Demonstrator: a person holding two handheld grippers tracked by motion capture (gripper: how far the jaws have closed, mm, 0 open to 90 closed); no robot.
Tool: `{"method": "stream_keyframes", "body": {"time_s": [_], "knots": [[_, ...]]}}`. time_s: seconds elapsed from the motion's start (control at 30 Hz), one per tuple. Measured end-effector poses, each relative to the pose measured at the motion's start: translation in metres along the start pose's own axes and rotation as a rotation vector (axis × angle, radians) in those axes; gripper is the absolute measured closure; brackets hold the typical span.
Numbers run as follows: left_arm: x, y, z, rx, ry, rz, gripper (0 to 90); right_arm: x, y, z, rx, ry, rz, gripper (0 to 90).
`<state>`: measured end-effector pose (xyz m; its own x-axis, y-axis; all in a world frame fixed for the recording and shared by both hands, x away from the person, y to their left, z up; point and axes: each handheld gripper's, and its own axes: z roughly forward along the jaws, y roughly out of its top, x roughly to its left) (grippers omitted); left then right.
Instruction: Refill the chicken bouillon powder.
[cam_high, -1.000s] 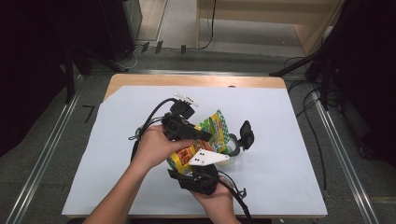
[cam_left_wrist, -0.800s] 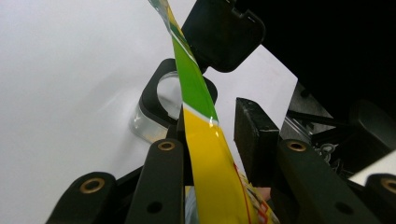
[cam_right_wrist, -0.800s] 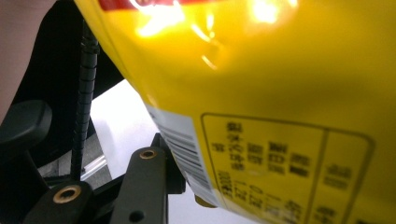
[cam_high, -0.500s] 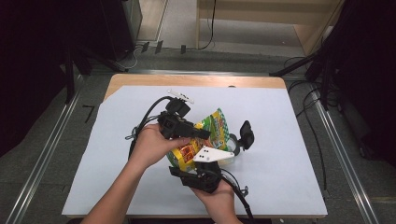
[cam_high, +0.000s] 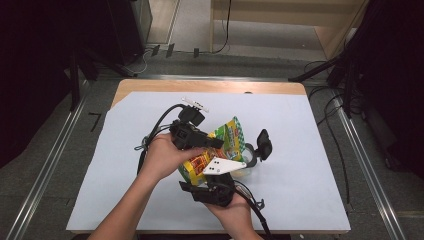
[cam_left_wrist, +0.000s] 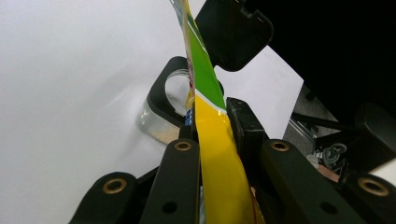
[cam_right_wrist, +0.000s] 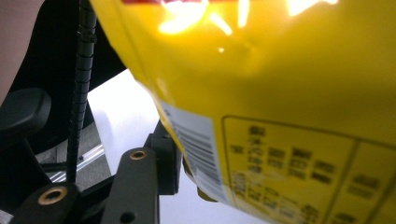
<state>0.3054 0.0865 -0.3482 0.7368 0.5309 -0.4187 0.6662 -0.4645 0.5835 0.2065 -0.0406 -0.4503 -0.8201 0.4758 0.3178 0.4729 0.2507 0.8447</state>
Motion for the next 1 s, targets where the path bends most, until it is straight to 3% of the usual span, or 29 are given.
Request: {"method": "stream_keyframes", "body": {"time_s": [0.2, 0.3, 0.4, 0.53, 1.0], "knots": [[0.0007, 0.0002, 0.0005, -0.008, -0.021, -0.002, 81.6, -0.0012, 0.0006, -0.0018, 0.002, -0.015, 0.009, 64.9], [0.0033, 0.0001, -0.0001, -0.007, -0.043, -0.004, 76.0, -0.0019, 0.0010, -0.0029, -0.004, -0.005, 0.029, 65.5], [0.0070, 0.0000, 0.0002, -0.021, -0.070, -0.039, 73.8, -0.0029, 0.0015, -0.0037, -0.010, 0.007, 0.052, 65.7], [0.0088, 0.0010, 0.0014, -0.024, -0.075, -0.083, 73.5, -0.0045, 0.0033, -0.0052, -0.010, 0.009, 0.061, 65.7], [0.0084, 0.0008, 0.0047, -0.050, -0.104, -0.096, 68.5, -0.0072, 0.0040, -0.0066, -0.015, 0.037, 0.084, 65.4]]}}
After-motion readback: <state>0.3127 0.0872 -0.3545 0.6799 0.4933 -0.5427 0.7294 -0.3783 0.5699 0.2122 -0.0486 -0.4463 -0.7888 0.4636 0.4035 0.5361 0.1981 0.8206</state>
